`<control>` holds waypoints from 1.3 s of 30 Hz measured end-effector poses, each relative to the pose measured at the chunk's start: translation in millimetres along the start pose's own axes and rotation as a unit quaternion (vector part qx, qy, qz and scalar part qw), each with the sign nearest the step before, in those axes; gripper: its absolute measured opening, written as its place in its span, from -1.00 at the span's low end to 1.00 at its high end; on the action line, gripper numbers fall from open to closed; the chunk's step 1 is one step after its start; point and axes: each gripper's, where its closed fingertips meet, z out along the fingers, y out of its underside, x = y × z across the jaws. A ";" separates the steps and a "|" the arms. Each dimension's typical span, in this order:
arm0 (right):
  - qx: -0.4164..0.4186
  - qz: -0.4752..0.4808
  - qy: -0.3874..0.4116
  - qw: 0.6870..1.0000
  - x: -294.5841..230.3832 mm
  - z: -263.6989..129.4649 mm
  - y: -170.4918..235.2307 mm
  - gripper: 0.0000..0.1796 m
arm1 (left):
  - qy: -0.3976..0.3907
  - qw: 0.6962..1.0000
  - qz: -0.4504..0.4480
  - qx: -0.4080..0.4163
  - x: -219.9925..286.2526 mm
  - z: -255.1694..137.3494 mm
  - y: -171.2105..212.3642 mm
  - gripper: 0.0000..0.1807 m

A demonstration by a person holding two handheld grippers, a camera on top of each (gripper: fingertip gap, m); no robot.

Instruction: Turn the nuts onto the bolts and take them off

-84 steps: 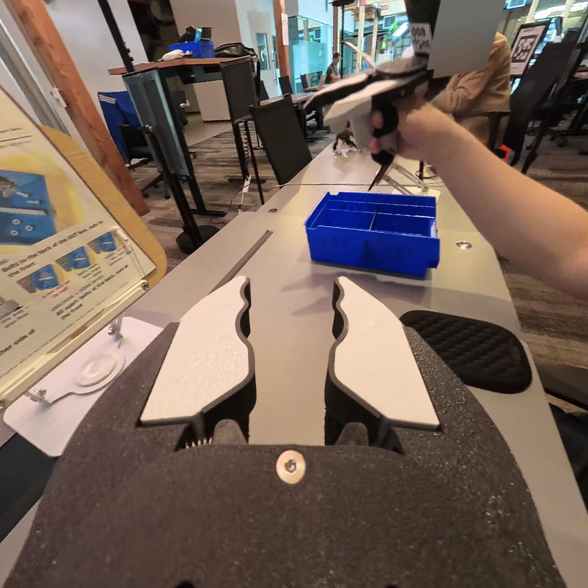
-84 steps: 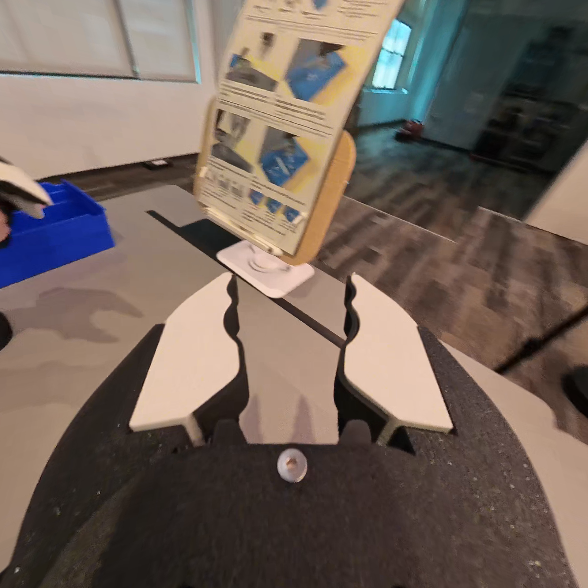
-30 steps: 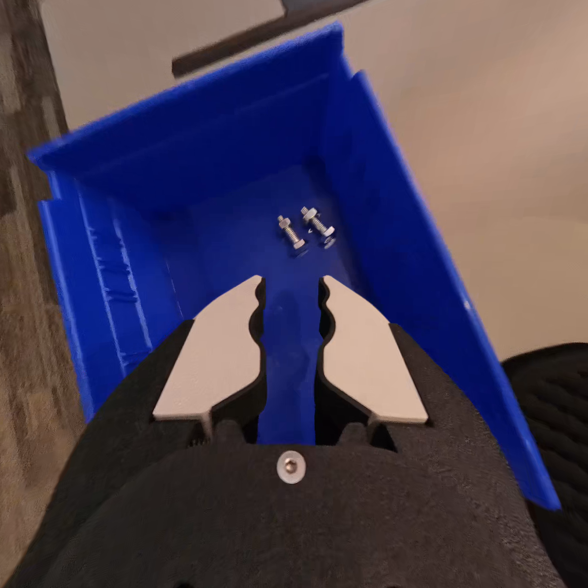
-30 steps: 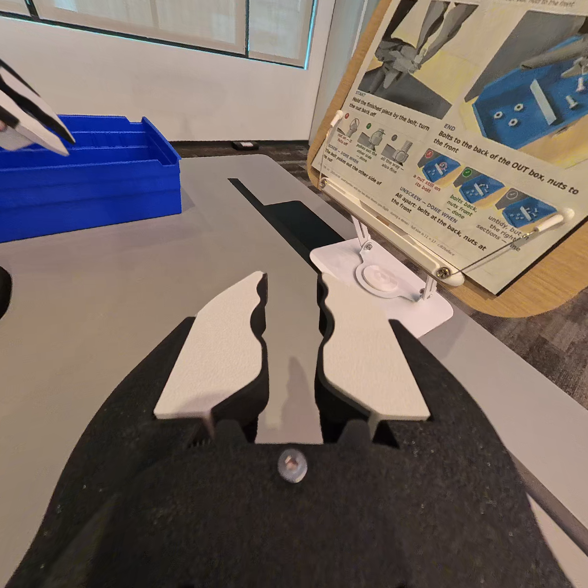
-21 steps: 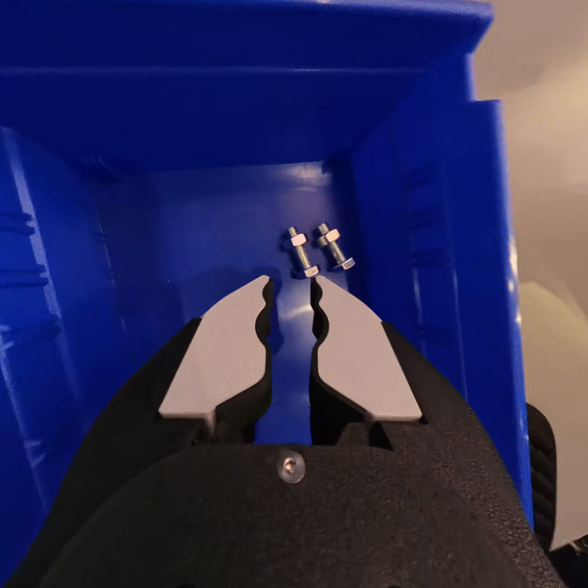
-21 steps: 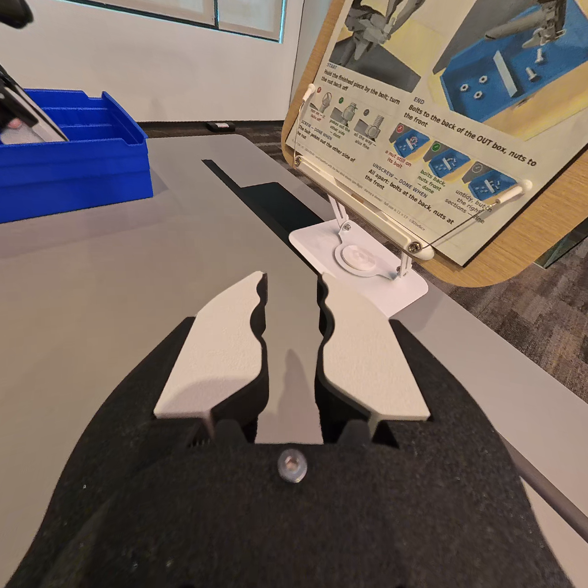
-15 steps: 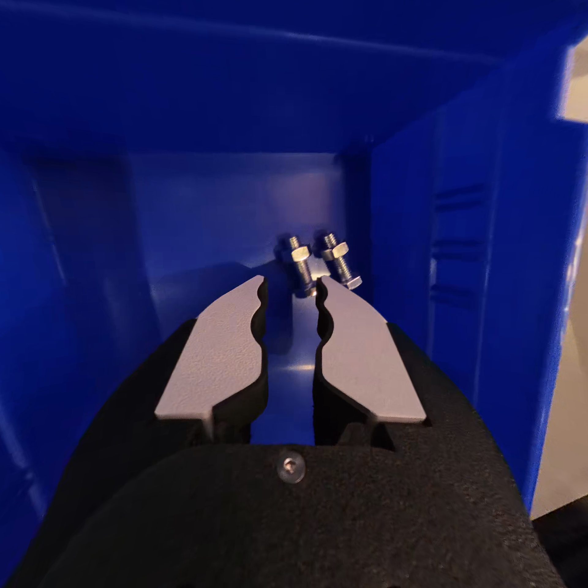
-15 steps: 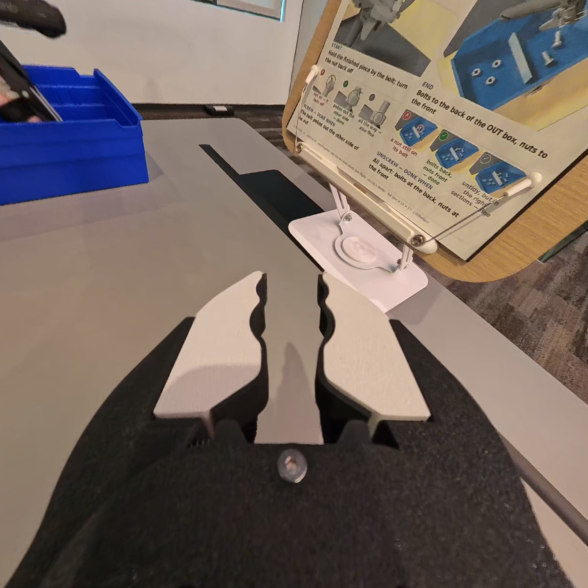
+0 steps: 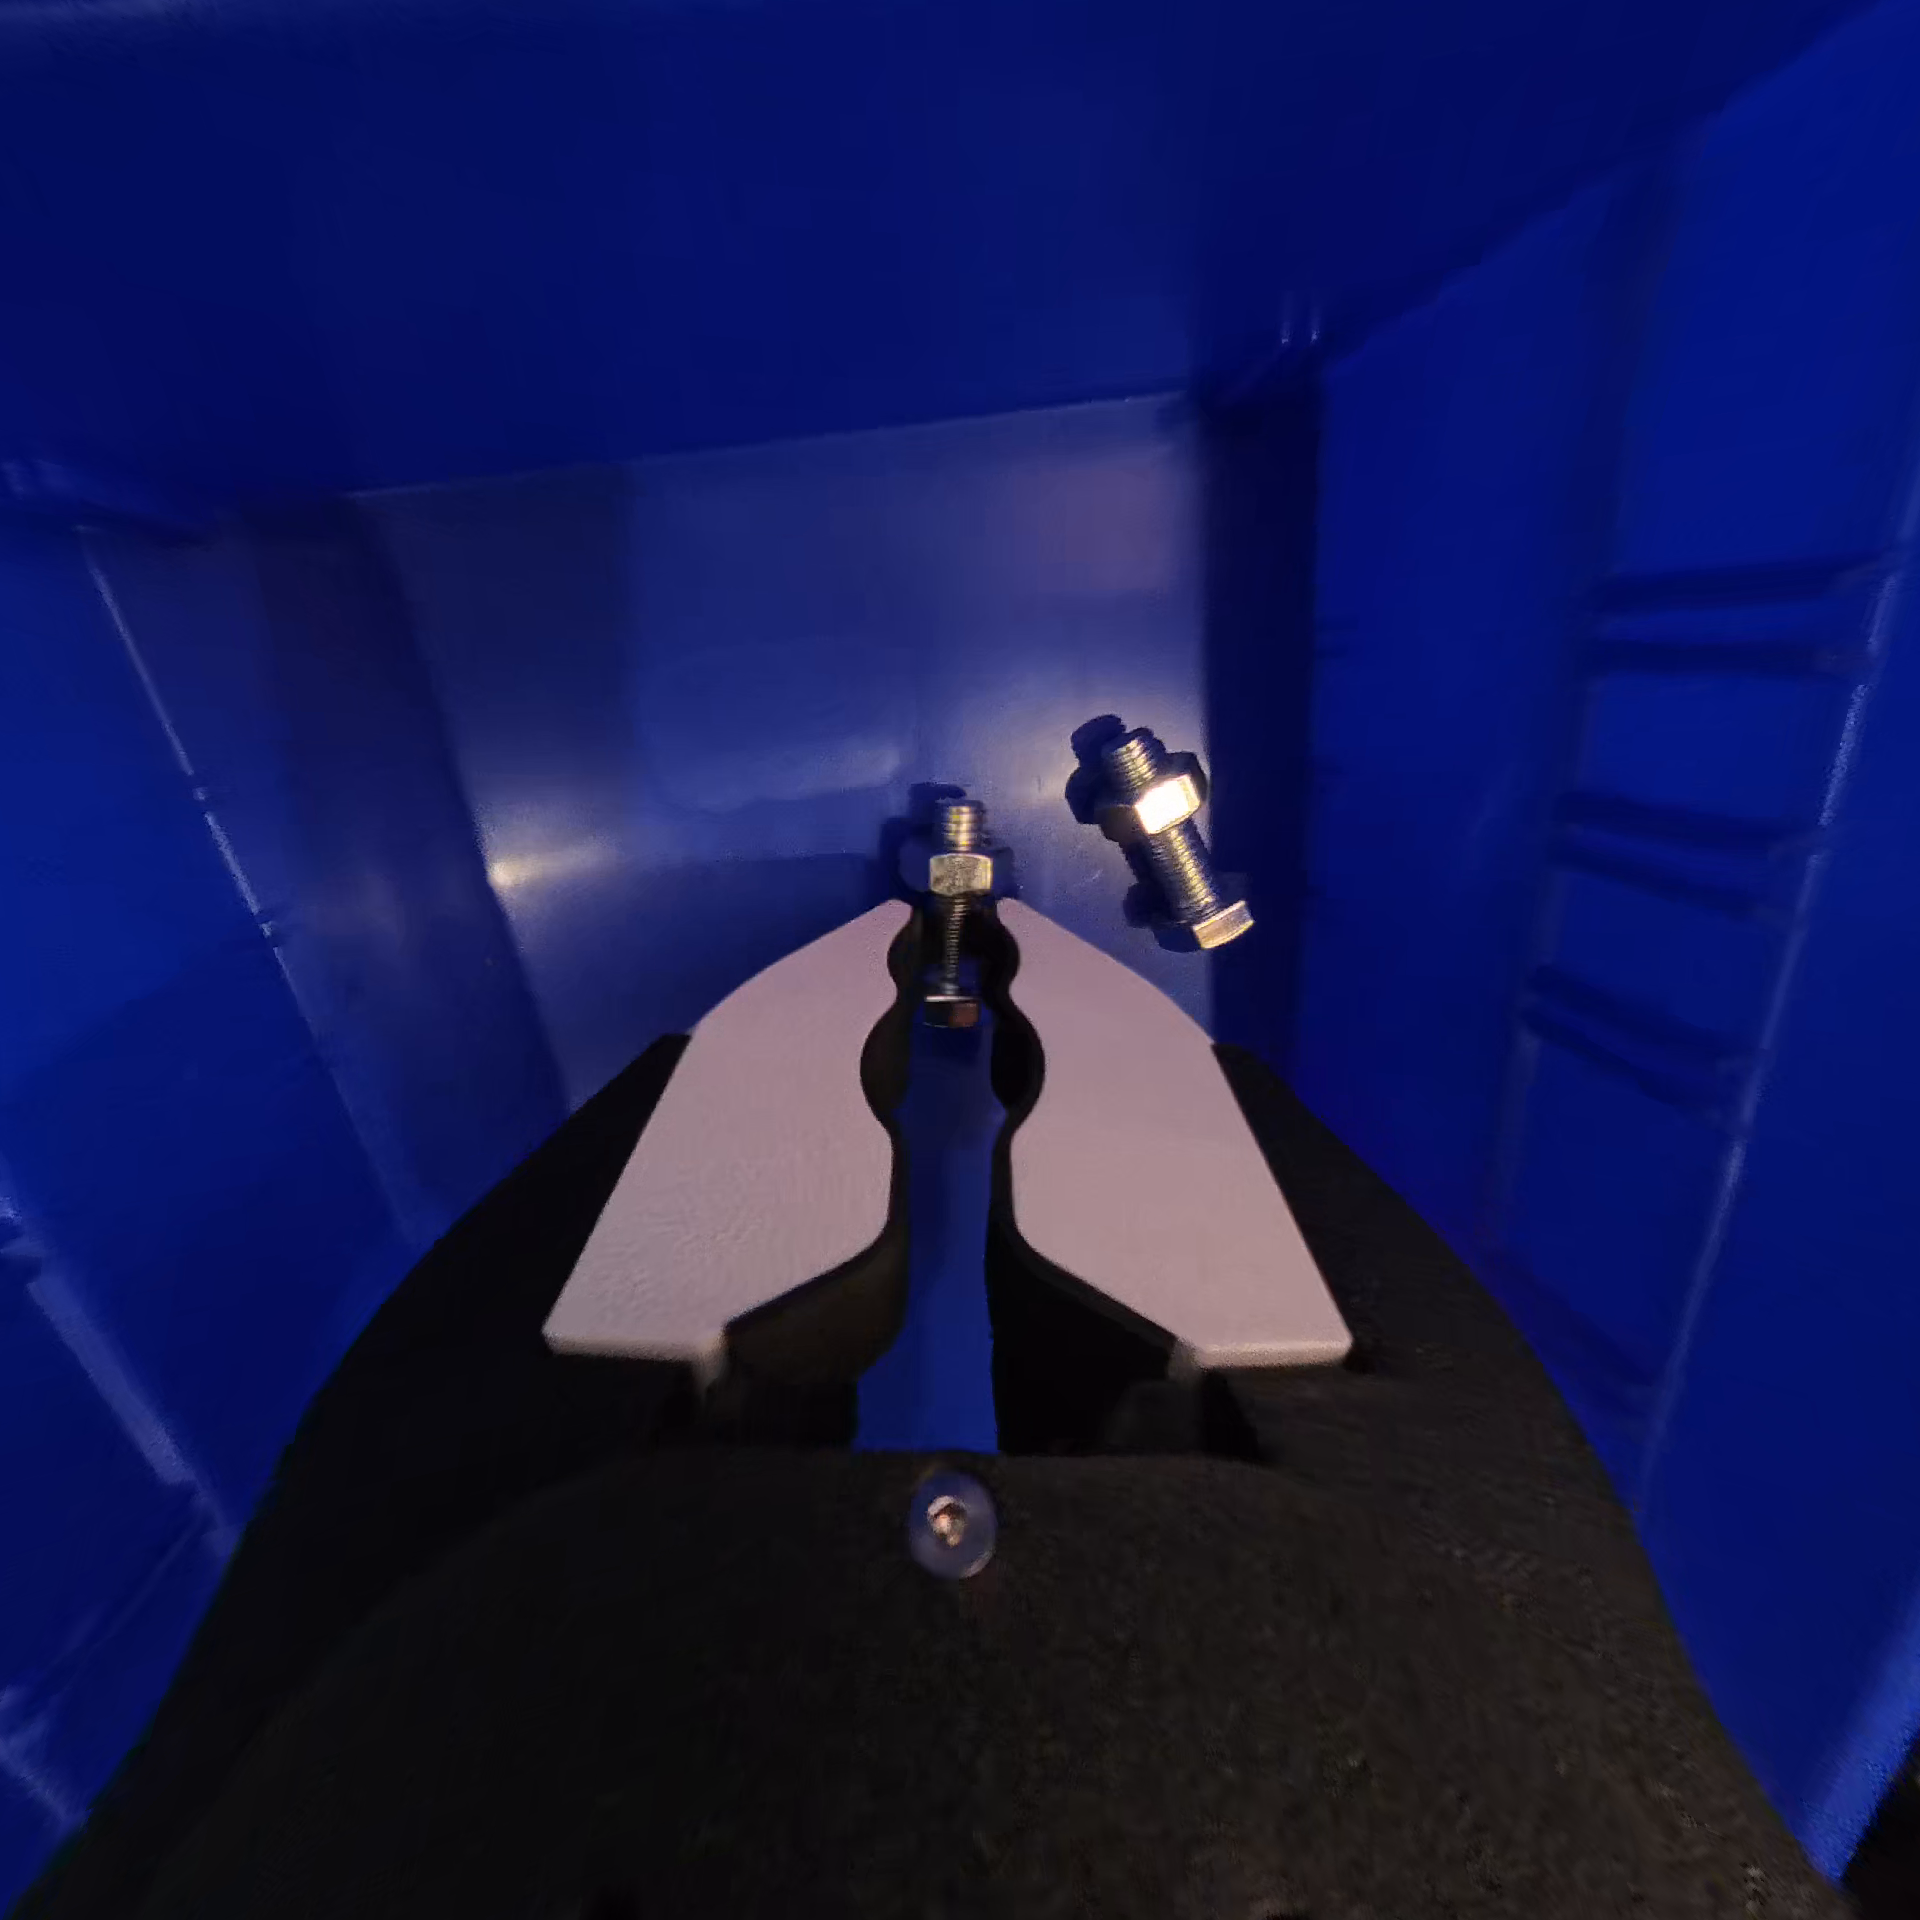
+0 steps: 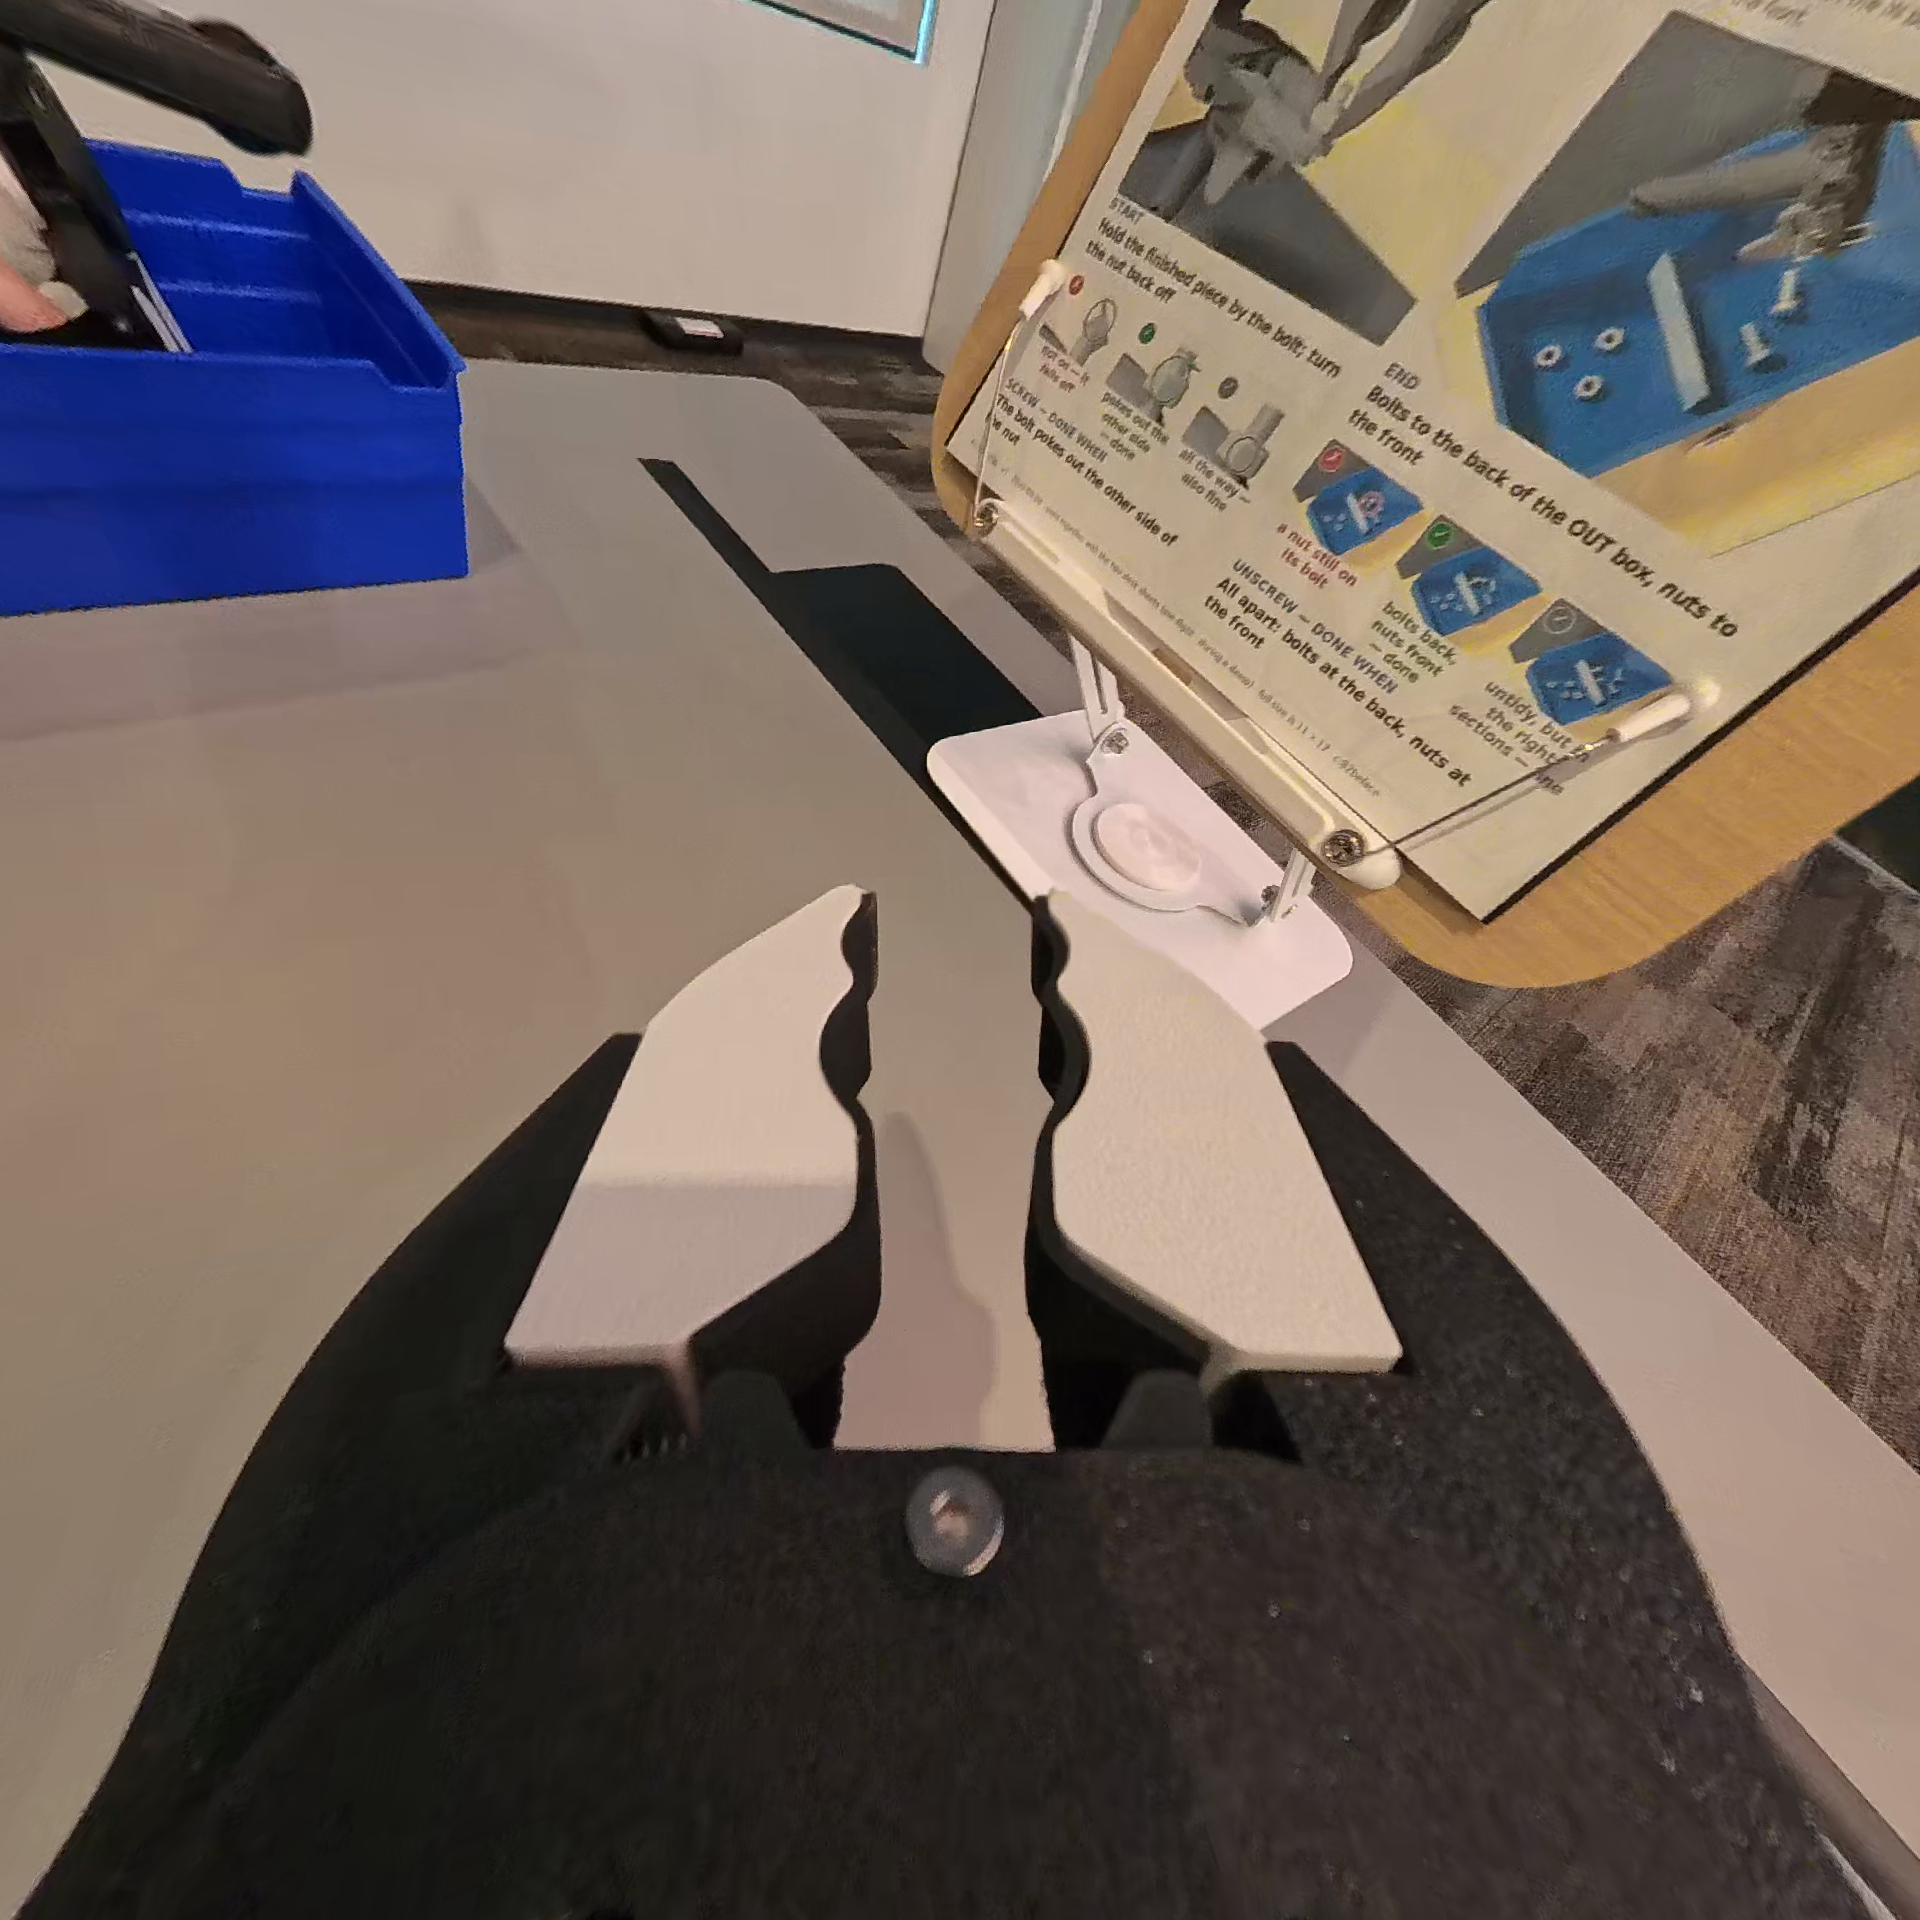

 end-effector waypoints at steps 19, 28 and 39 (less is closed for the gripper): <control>0.044 0.107 -0.004 0.993 45.1 -38.8 20.6 -0.75 | 0.001 0.943 0.037 0.331 30.0 -146.7 -57.3 -0.90; 0.064 0.104 -0.061 0.991 23.8 -42.6 2.2 -0.75 | 0.229 0.814 0.253 0.471 302.3 -219.6 -61.3 -0.90; 0.058 0.076 -0.122 0.988 -1.6 -49.0 -8.0 -0.74 | 0.334 0.701 0.389 0.496 470.3 -211.3 -39.0 -0.90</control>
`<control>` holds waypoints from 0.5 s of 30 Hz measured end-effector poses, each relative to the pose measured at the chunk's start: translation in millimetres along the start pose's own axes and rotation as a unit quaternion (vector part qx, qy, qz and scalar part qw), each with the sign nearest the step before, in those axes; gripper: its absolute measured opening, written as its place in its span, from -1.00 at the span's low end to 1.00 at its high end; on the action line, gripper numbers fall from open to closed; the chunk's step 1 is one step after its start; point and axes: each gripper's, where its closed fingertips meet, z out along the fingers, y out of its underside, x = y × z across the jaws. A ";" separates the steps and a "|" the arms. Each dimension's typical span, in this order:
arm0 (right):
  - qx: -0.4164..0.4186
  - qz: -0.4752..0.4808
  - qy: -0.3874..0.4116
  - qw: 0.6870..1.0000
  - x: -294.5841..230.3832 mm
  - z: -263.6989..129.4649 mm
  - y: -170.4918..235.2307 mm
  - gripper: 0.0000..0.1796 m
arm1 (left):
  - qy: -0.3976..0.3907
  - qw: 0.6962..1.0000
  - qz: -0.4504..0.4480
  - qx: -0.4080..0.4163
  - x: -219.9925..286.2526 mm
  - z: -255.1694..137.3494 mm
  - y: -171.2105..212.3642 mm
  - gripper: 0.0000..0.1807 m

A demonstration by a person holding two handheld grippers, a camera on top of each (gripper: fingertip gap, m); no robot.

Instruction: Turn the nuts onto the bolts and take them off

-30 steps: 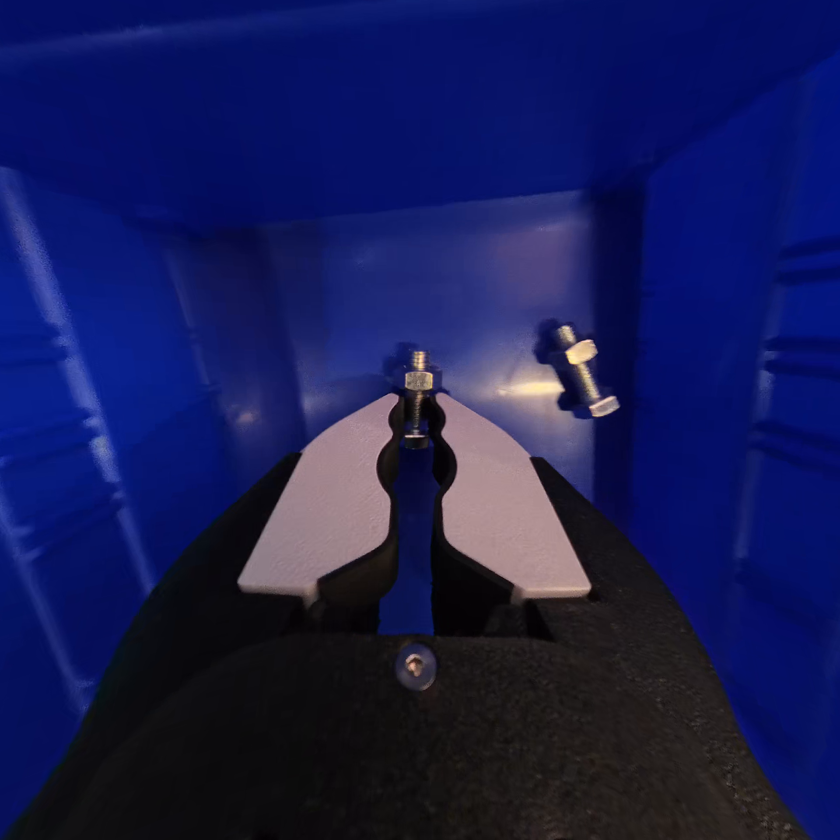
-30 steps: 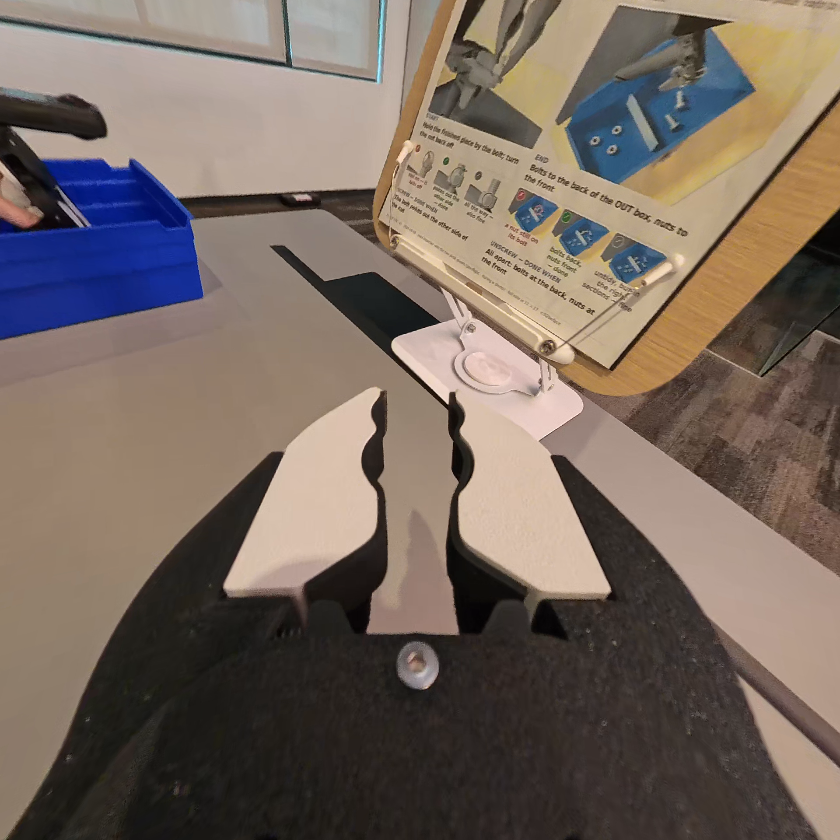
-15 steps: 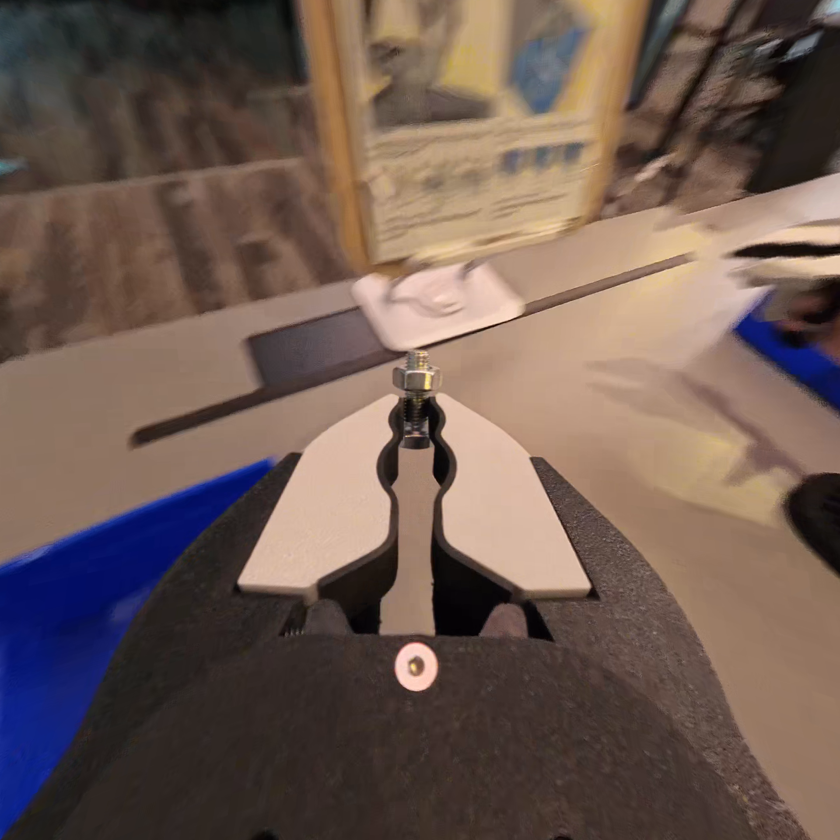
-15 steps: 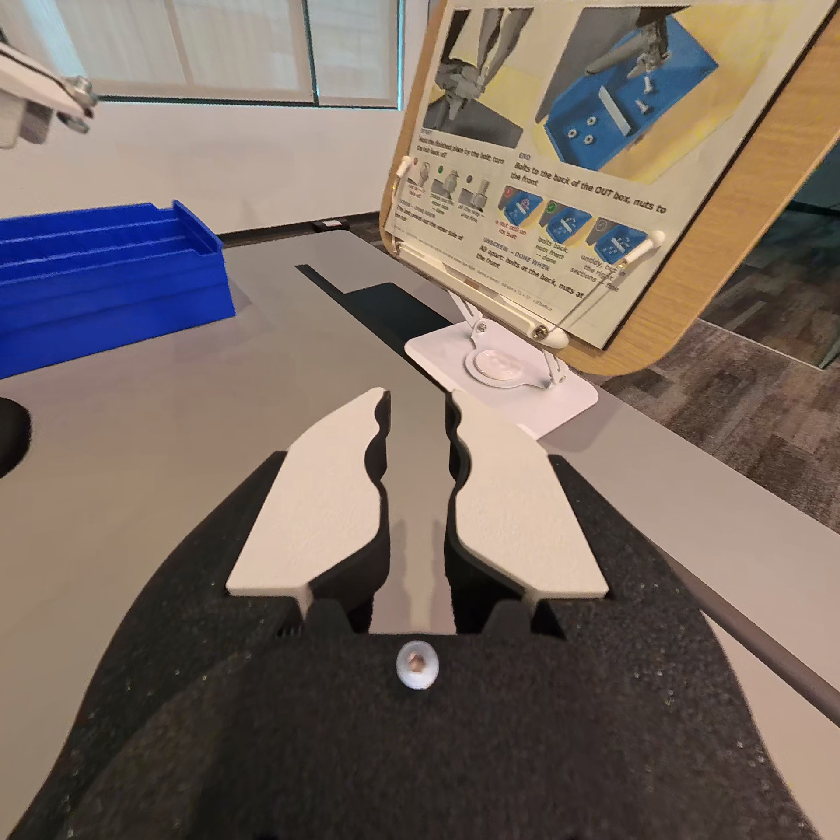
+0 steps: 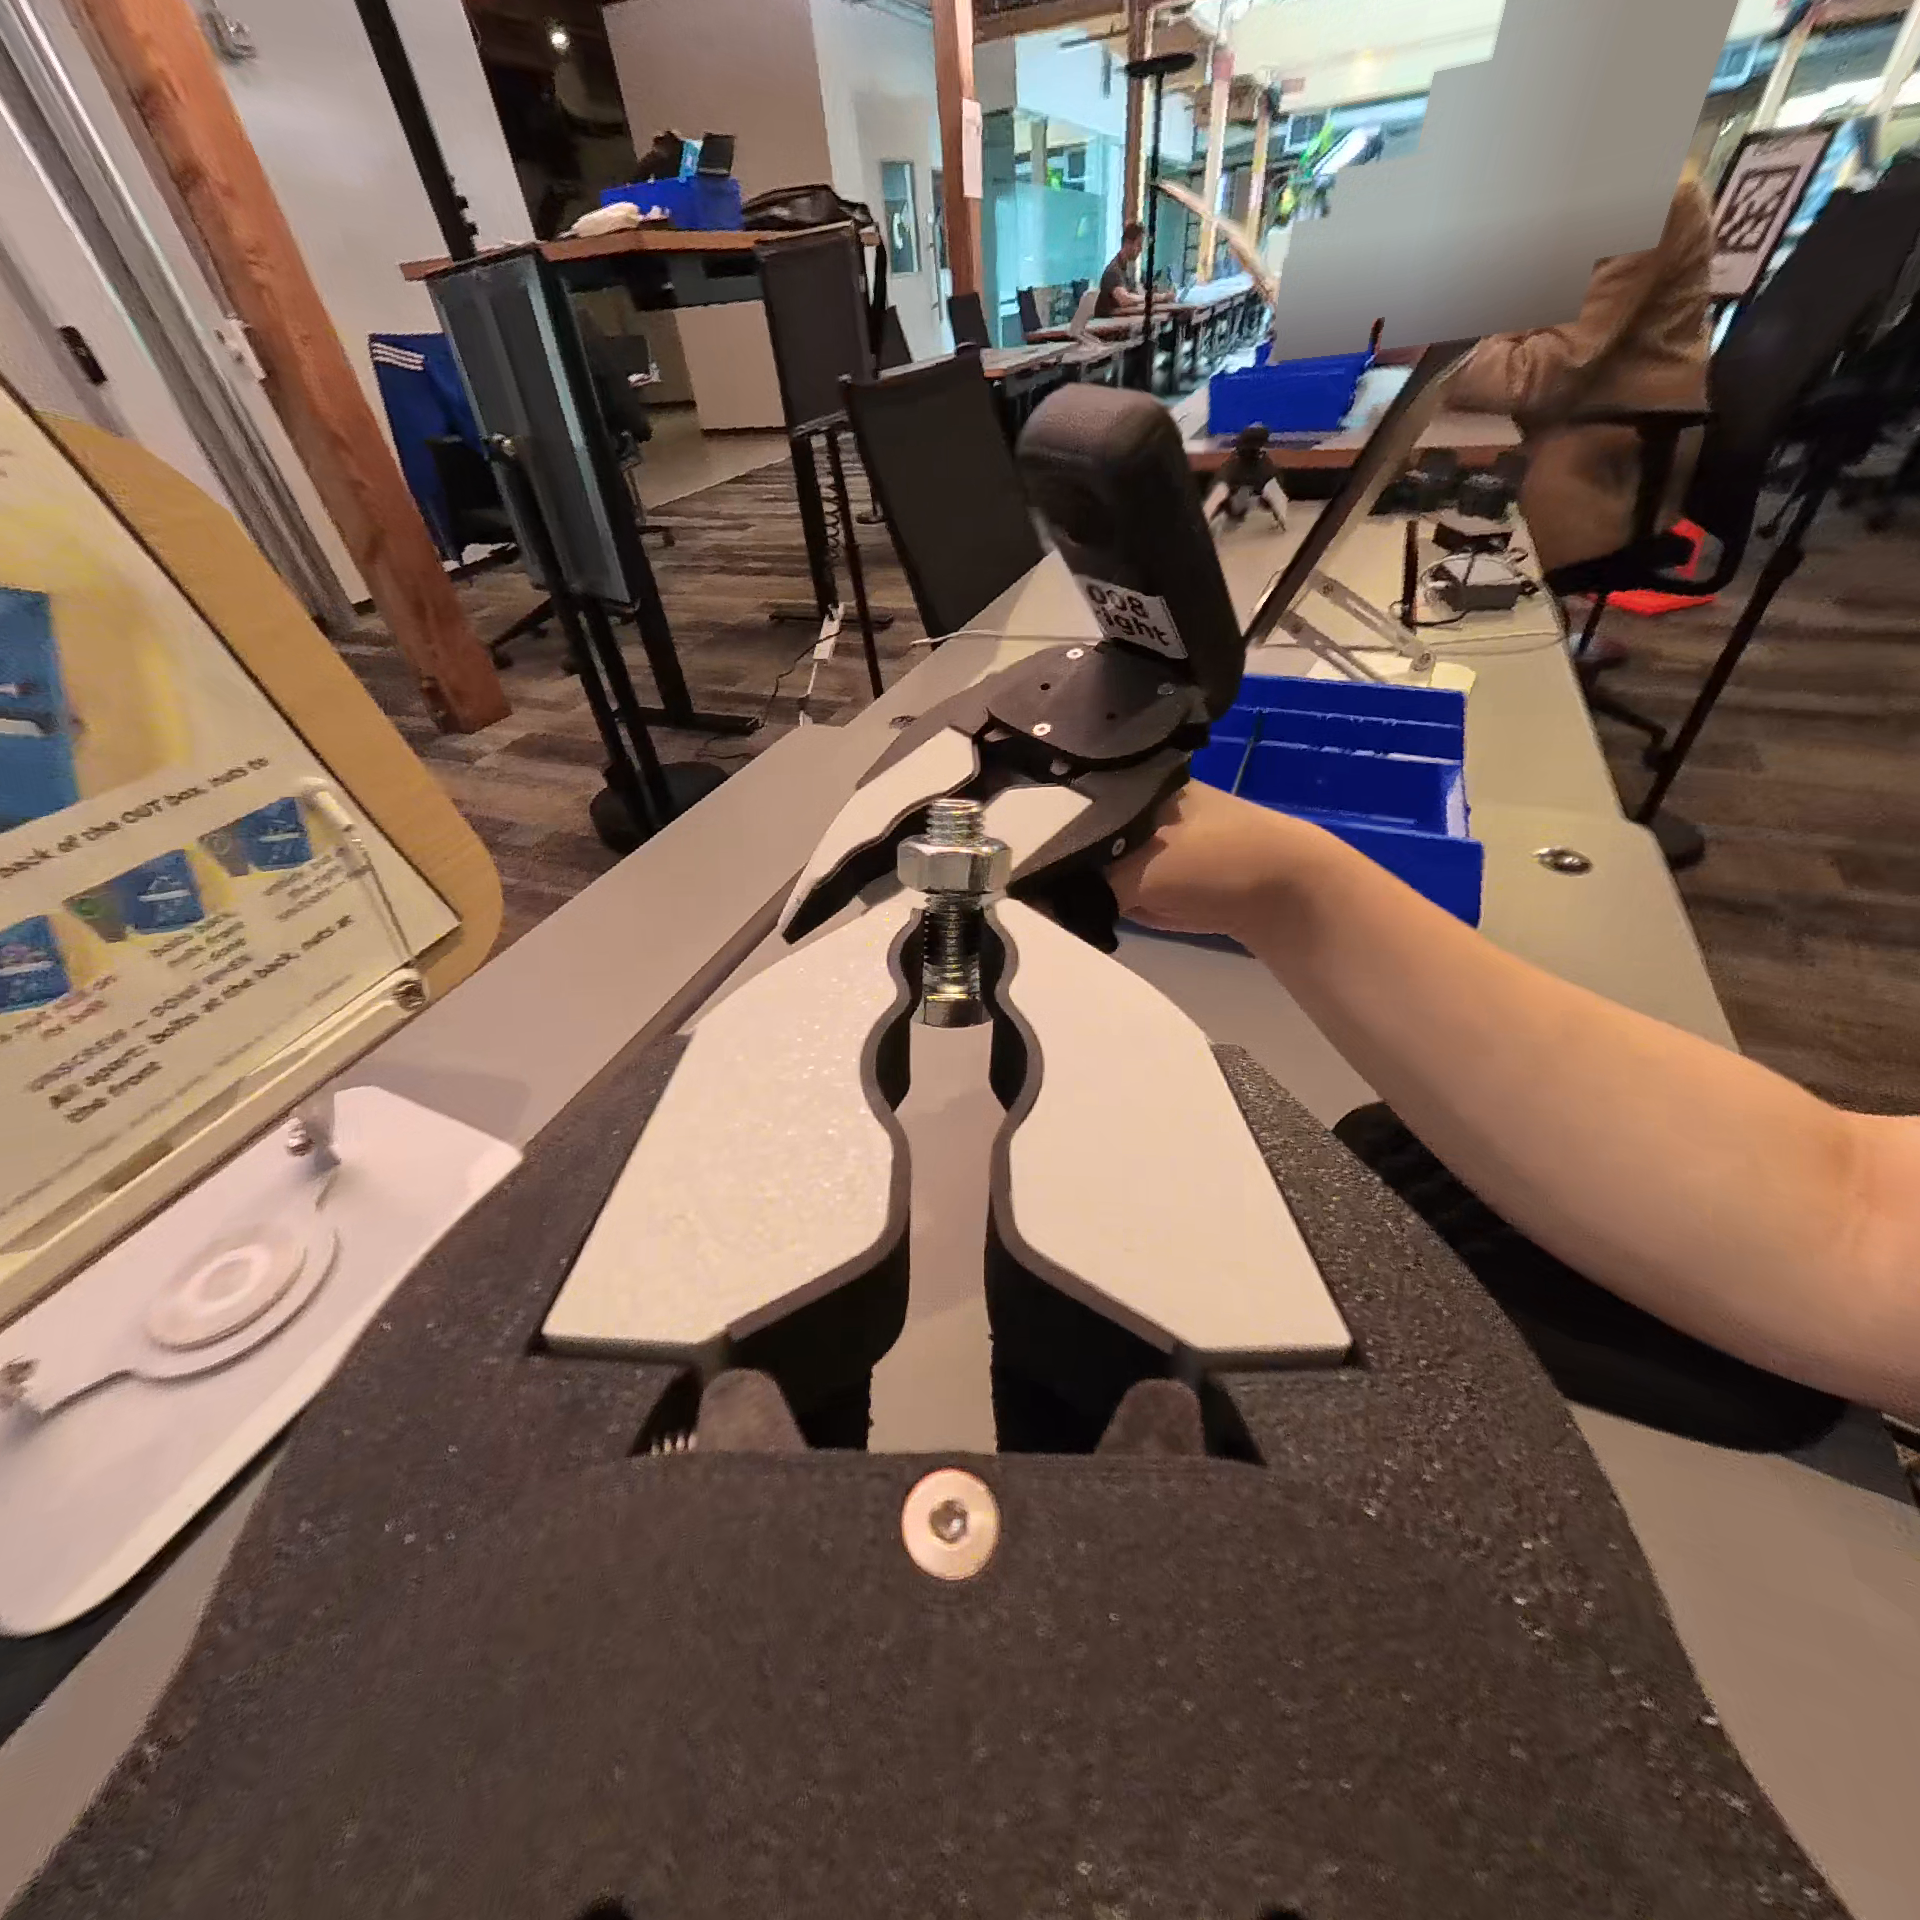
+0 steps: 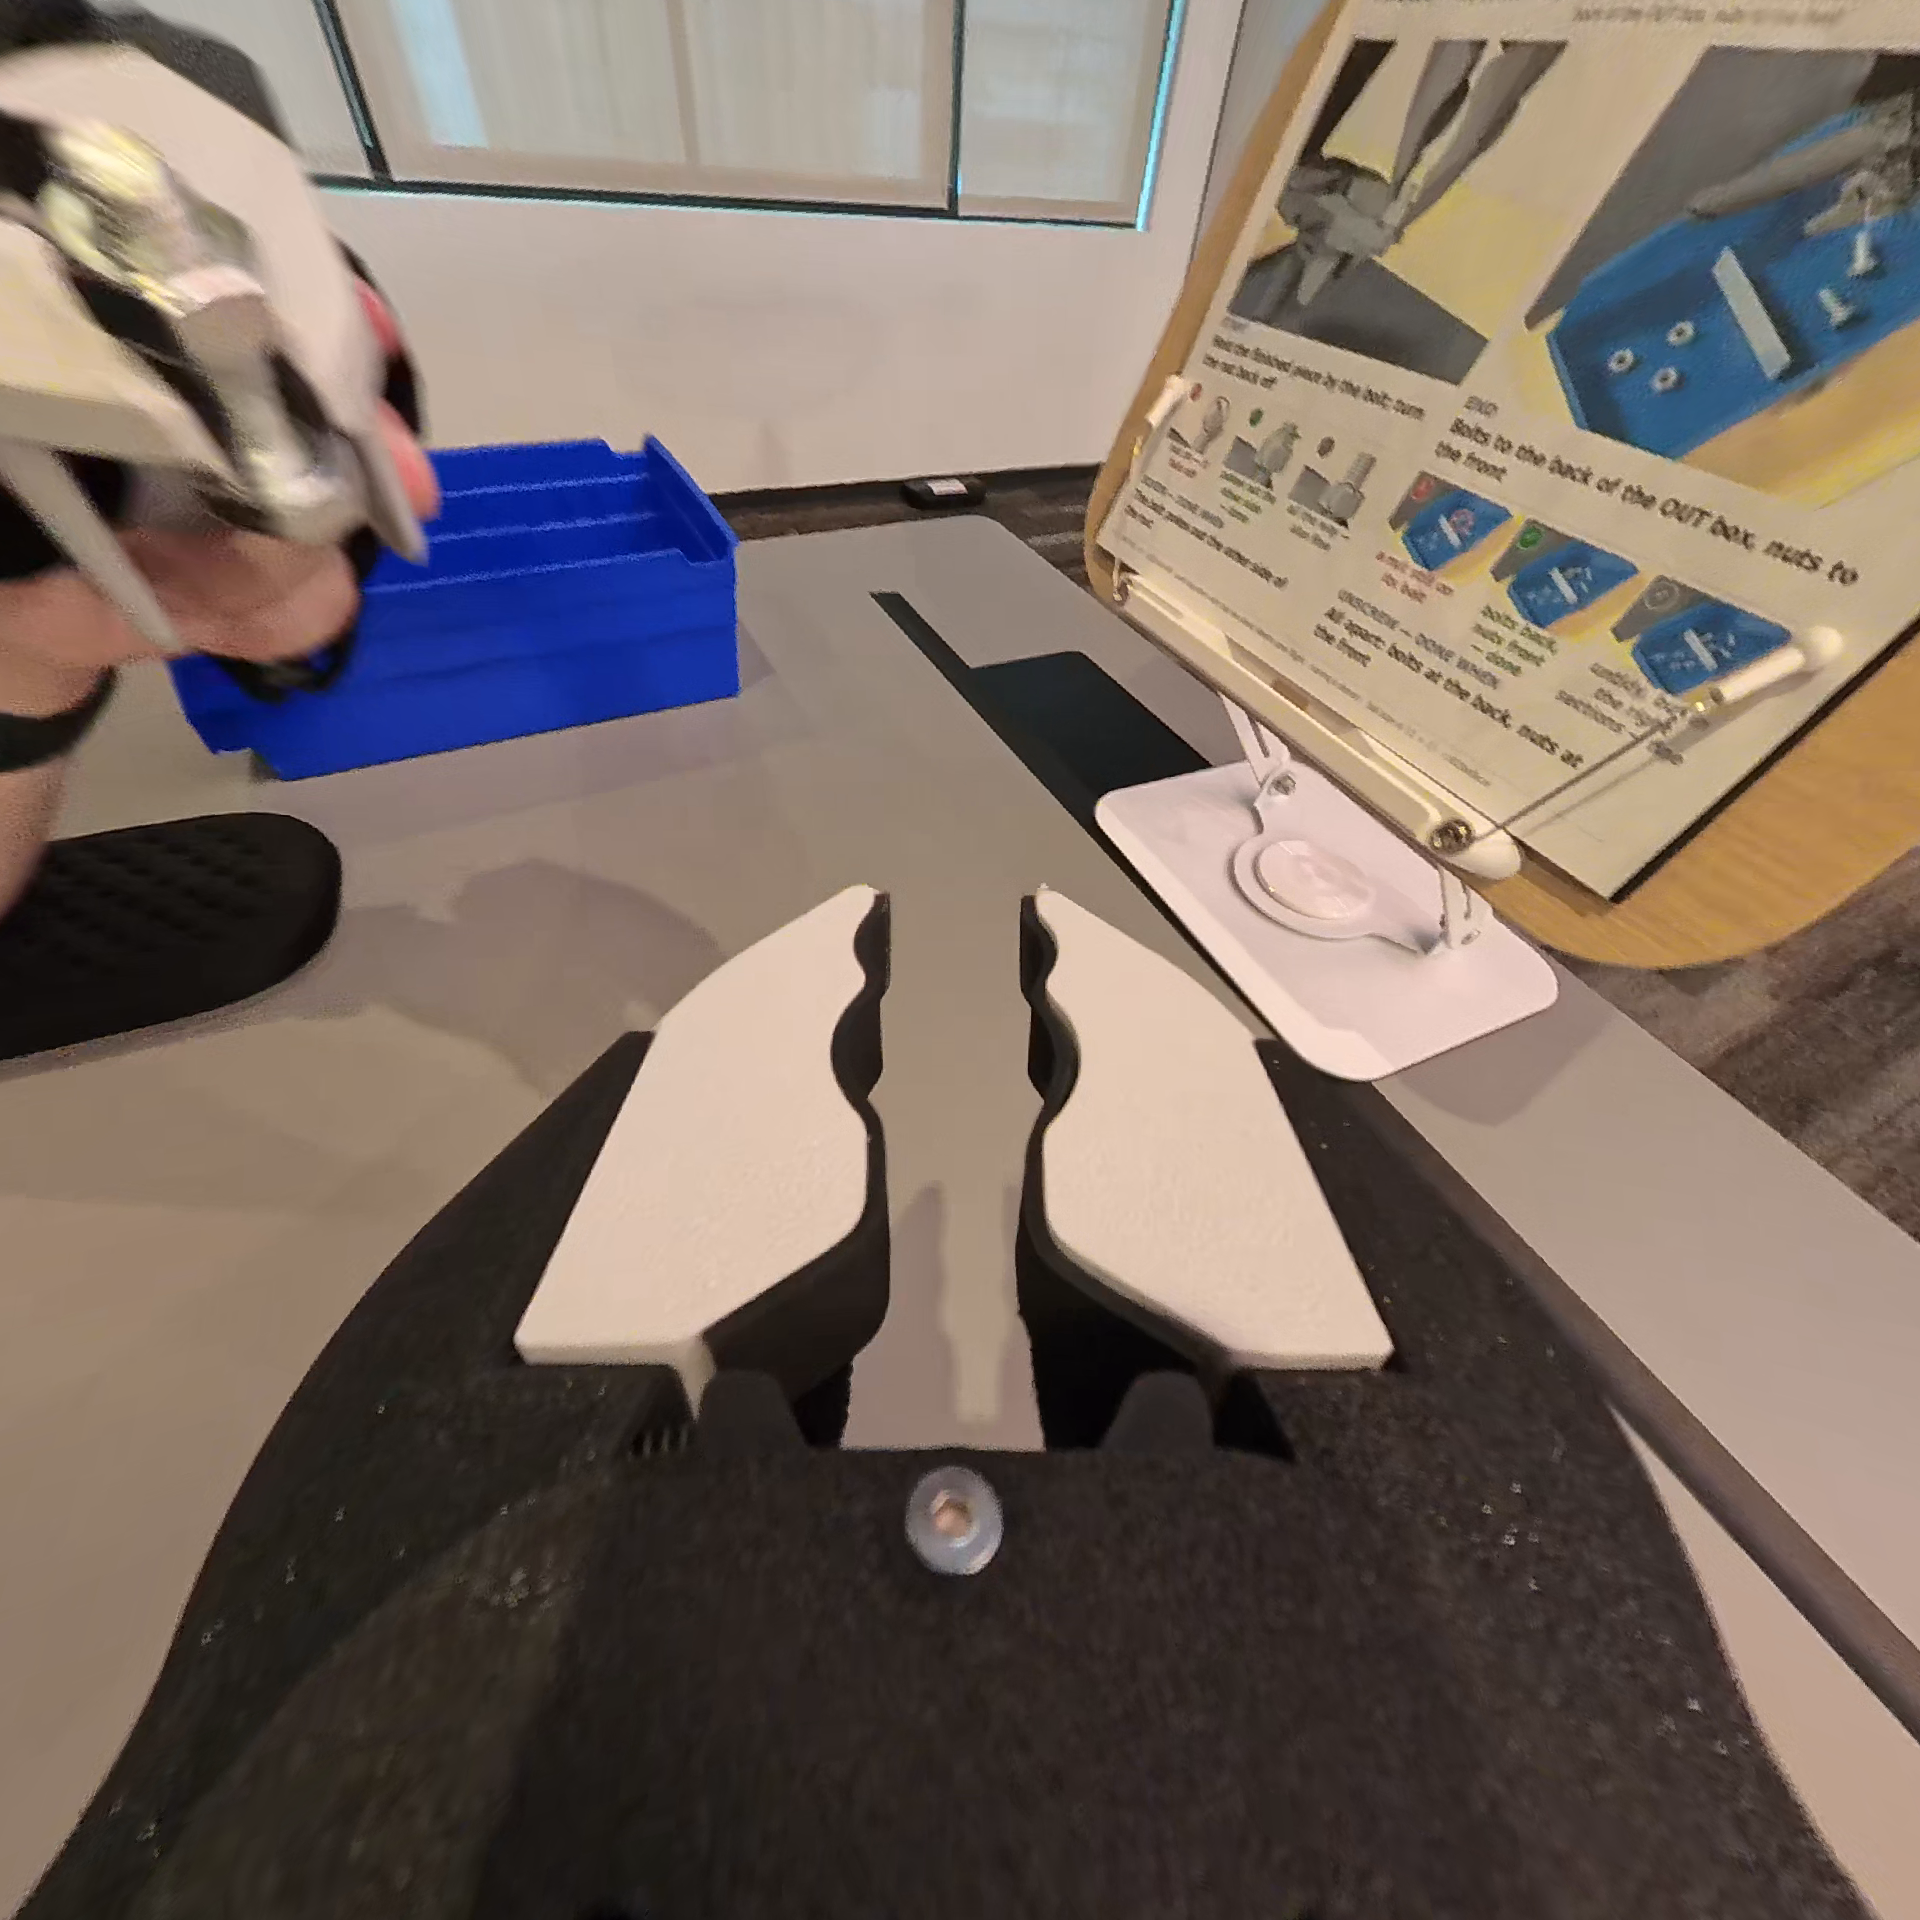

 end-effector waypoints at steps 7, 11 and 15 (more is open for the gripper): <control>0.091 -0.009 -0.115 0.989 -46.5 -14.2 -43.5 -0.71 | 0.032 0.999 -0.032 0.020 -13.2 5.6 30.2 -0.90; 0.142 -0.017 -0.131 0.981 -63.0 -13.0 -69.0 -0.67 | 0.056 0.996 -0.057 0.033 -13.5 7.8 31.5 -0.90; 0.129 -0.020 -0.140 0.981 -72.2 -2.3 -67.8 -0.65 | 0.062 0.996 -0.054 0.036 -10.3 8.7 31.6 -0.90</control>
